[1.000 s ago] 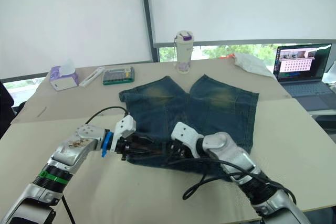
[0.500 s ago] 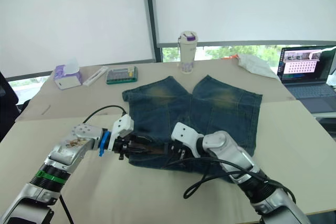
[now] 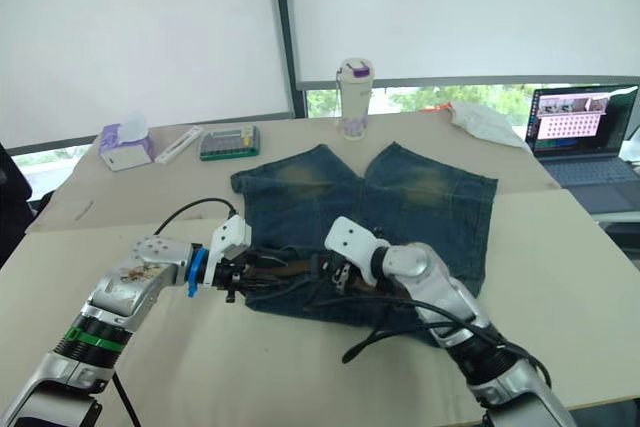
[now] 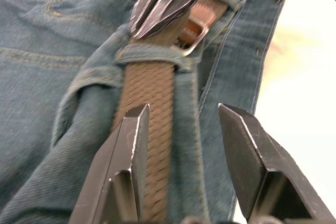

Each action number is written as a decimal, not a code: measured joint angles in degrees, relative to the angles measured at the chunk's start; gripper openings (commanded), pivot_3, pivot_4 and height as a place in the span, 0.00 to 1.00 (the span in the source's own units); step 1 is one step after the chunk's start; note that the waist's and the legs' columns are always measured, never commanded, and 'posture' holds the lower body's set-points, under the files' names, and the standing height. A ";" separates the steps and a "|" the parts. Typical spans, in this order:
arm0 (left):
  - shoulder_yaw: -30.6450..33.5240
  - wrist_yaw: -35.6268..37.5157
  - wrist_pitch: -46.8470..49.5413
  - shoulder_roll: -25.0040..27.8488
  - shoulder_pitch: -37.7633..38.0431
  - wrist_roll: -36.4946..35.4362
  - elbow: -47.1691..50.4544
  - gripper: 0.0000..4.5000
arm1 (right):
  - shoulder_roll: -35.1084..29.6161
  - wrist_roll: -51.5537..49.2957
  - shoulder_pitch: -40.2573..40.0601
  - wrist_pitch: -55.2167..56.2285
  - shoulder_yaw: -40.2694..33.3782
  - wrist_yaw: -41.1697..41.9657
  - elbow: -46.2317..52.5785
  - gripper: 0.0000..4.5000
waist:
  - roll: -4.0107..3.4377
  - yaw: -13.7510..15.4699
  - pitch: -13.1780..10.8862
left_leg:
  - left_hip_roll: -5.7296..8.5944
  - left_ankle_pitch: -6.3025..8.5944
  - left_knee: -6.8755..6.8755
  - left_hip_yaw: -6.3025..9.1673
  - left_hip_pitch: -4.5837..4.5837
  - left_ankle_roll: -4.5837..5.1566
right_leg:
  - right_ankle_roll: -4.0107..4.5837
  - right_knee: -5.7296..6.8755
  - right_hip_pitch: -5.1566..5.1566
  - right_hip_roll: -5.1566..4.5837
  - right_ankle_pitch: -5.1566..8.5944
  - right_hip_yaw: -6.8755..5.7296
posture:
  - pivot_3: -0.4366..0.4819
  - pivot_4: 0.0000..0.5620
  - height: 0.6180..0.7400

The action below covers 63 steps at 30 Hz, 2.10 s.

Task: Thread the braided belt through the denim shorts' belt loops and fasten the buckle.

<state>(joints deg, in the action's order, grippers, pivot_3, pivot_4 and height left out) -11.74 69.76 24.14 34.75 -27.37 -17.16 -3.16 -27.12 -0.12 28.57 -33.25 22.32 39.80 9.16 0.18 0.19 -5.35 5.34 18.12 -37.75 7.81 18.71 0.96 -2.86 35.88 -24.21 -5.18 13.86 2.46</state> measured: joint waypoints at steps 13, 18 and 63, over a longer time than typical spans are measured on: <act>-1.44 -0.02 -0.01 -3.59 -1.69 -0.24 3.22 0.49 | -25.36 -0.50 -19.89 -6.32 -14.60 4.83 27.69 0.45 | -0.03 0.37 -0.04 | -0.06 0.03 -0.05 -0.02 0.16 0.05 | -0.01 -0.08 0.04 -0.01 0.00 -0.05 | 0.48 0.27 1.00; -3.00 0.14 -0.33 -4.51 -2.26 0.07 3.39 0.49 | -26.33 6.06 -20.44 -2.72 -12.40 1.19 26.73 0.45 | 0.01 0.37 -0.06 | -0.07 0.02 -0.06 -0.11 0.13 0.03 | -0.01 -0.08 0.03 0.01 0.00 -0.02 | 0.48 0.27 1.00; -16.90 -22.07 0.00 -21.45 -19.56 21.87 -2.67 0.14 | -16.37 22.46 -7.19 -4.34 -5.27 4.10 21.32 0.00 | 0.15 0.63 -0.14 | 0.04 -0.02 -0.12 -0.14 0.18 -0.02 | -0.01 -0.05 0.02 0.01 -0.01 0.00 | 0.48 0.27 1.00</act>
<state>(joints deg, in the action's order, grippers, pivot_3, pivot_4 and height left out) -28.64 47.69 24.14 13.30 -46.93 4.71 -5.83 -43.49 22.34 21.38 -37.59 17.05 43.89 30.48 0.33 0.82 -5.49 5.38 18.10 -37.87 7.67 18.90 0.94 -2.87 35.83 -24.19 -5.17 13.85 2.47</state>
